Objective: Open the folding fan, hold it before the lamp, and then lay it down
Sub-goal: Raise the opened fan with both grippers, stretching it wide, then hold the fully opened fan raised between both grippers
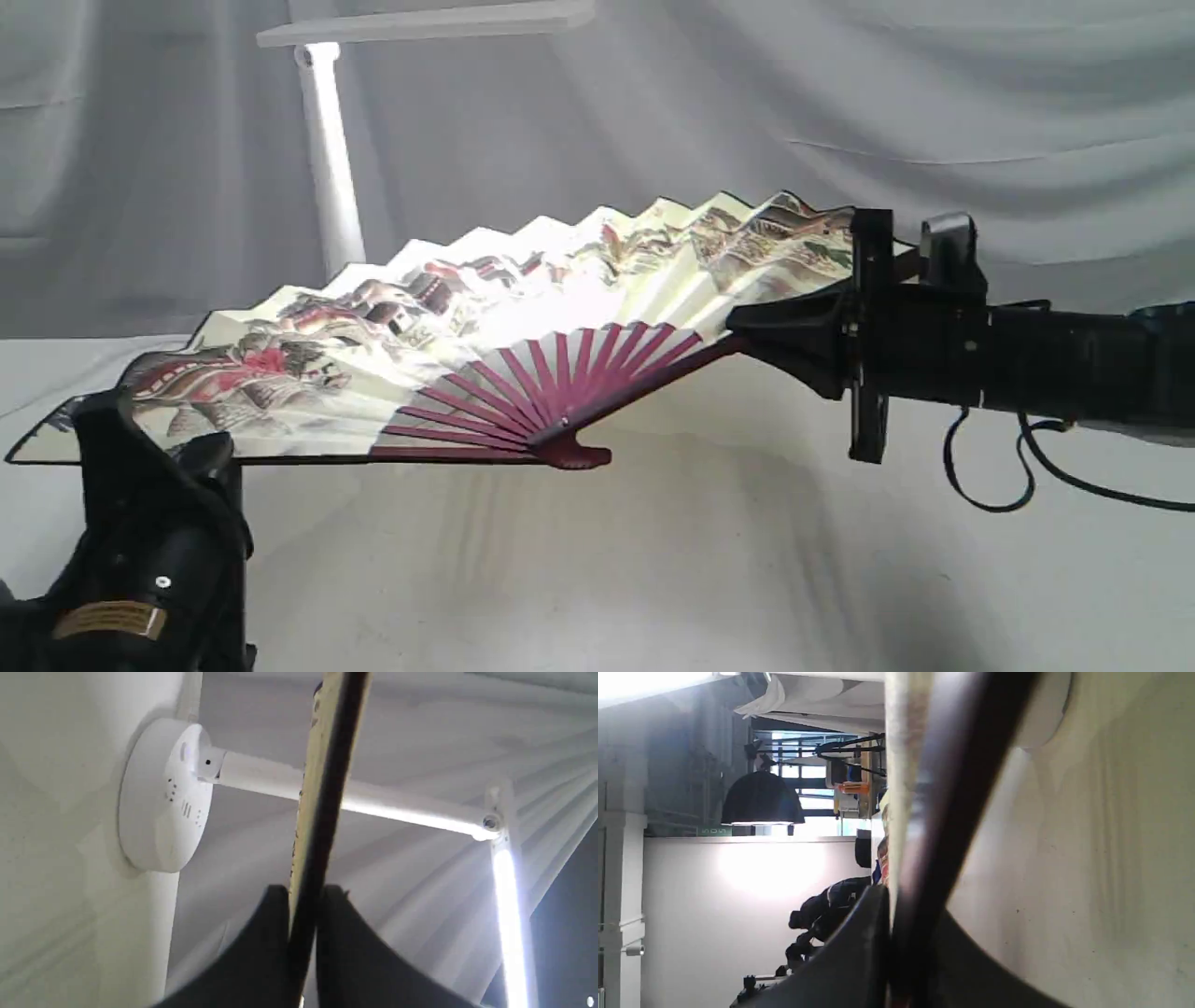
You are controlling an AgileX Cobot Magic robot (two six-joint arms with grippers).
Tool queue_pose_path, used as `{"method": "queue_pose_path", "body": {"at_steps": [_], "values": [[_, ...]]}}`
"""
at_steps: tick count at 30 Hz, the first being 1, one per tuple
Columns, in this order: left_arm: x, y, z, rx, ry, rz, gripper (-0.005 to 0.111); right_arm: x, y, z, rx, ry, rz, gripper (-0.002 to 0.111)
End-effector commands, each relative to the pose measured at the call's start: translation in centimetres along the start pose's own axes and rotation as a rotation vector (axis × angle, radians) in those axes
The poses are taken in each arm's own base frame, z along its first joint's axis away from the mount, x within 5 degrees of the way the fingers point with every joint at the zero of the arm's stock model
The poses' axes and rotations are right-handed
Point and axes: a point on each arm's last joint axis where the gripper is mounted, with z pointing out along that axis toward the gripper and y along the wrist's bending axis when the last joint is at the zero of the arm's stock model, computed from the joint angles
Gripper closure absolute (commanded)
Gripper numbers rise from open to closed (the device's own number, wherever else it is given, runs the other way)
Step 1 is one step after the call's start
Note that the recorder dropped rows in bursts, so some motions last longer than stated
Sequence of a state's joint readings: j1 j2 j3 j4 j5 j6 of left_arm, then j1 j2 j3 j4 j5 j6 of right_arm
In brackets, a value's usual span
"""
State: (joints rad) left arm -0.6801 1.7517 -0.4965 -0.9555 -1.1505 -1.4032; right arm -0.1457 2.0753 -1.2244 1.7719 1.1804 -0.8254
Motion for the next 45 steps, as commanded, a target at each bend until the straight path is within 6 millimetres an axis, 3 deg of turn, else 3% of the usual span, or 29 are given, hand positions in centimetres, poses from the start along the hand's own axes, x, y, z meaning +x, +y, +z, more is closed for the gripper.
{"method": "queue_pose_path", "body": {"at_steps": [1, 8, 24, 45], "values": [[-1.3, -2.2, 0.1, 0.106, -0.064, -0.090, 0.107, -0.2, 1.5, 0.8, 0.003, 0.018, -0.071, 0.108], [-2.4, -4.6, 0.2, 0.174, -0.072, -0.135, 0.107, -0.6, 2.7, 1.2, -0.012, 0.017, -0.064, 0.108], [-2.6, -7.4, -0.8, 0.252, -0.042, -0.177, 0.107, 0.5, 8.9, -0.4, -0.049, -0.041, -0.198, 0.108], [-2.6, -8.2, -1.2, 0.279, -0.018, -0.215, 0.107, 1.1, 11.1, -1.1, -0.071, -0.054, -0.215, 0.108]]}}
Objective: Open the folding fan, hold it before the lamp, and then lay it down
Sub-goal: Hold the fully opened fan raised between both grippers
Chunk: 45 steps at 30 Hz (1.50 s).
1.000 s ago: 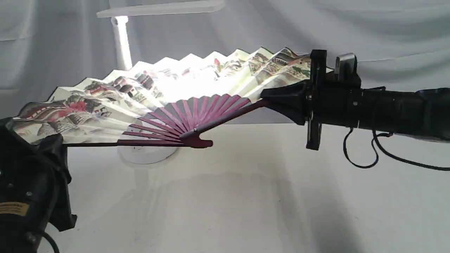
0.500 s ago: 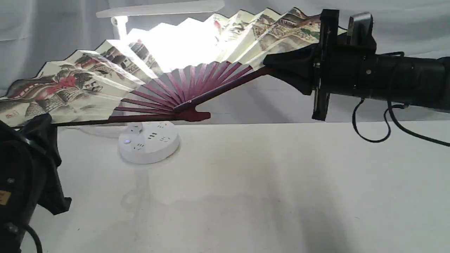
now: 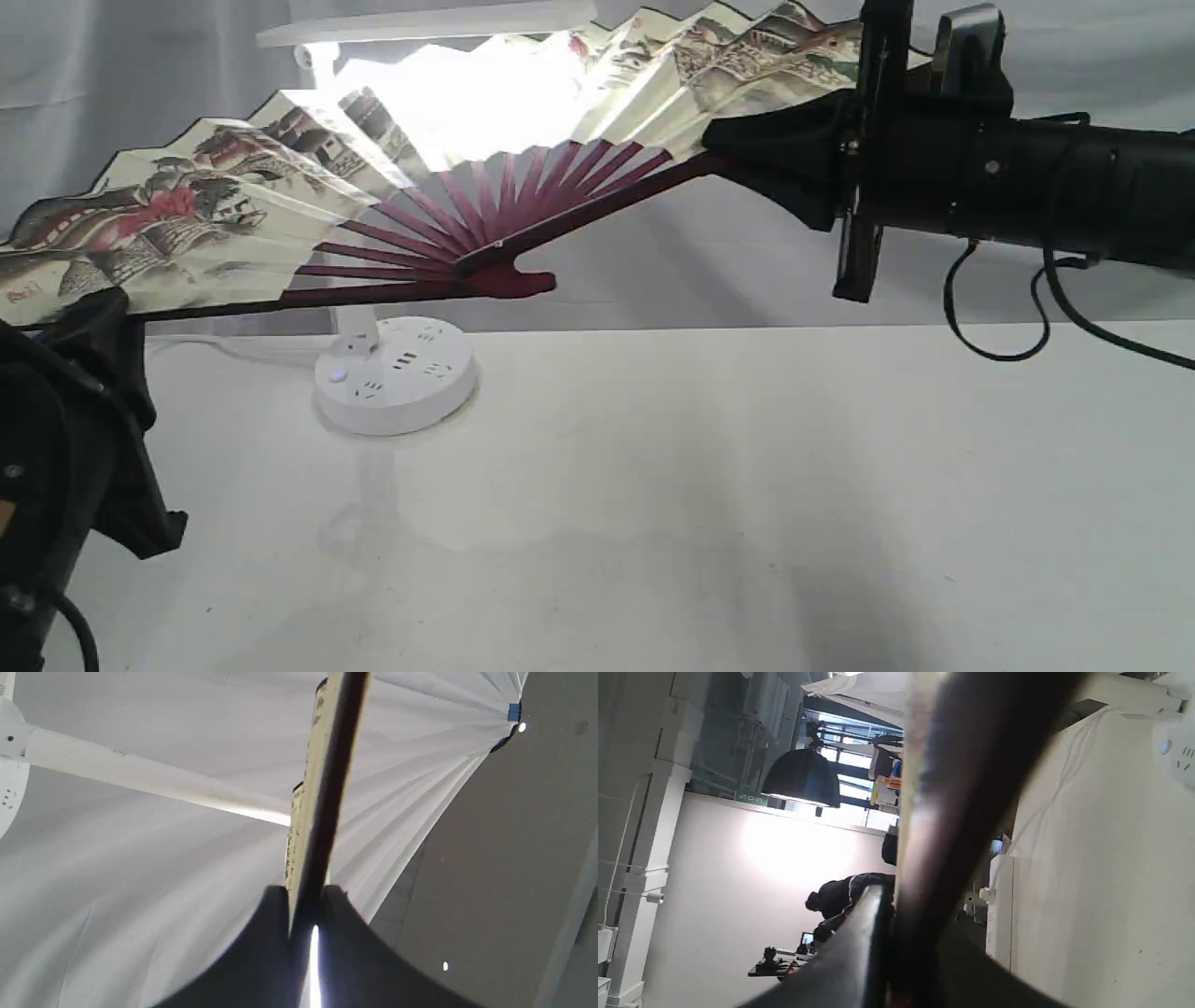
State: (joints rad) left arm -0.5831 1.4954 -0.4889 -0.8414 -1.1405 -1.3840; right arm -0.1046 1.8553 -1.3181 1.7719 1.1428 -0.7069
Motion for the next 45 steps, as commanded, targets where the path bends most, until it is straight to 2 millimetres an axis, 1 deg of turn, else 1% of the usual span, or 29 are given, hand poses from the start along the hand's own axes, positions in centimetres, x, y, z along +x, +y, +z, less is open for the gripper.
{"method": "queue_pose_path", "body": {"at_steps": [1, 12, 19, 45], "values": [[-0.9, -1.3, 0.1, 0.090, -0.082, -0.086, 0.107, -0.2, 0.0, -0.4, 0.041, -0.022, -0.050, 0.108], [-1.2, -1.2, 0.1, 0.086, -0.109, -0.100, 0.107, -0.4, -0.1, -0.4, 0.059, -0.043, -0.050, 0.108], [-2.0, -1.8, 0.9, 0.114, -0.110, -0.073, 0.107, -0.6, -0.3, -0.4, 0.072, -0.058, -0.050, 0.108], [-2.2, -1.7, 0.9, 0.106, -0.123, -0.080, 0.107, -0.7, -0.3, -0.4, 0.082, -0.070, -0.045, 0.108]]}}
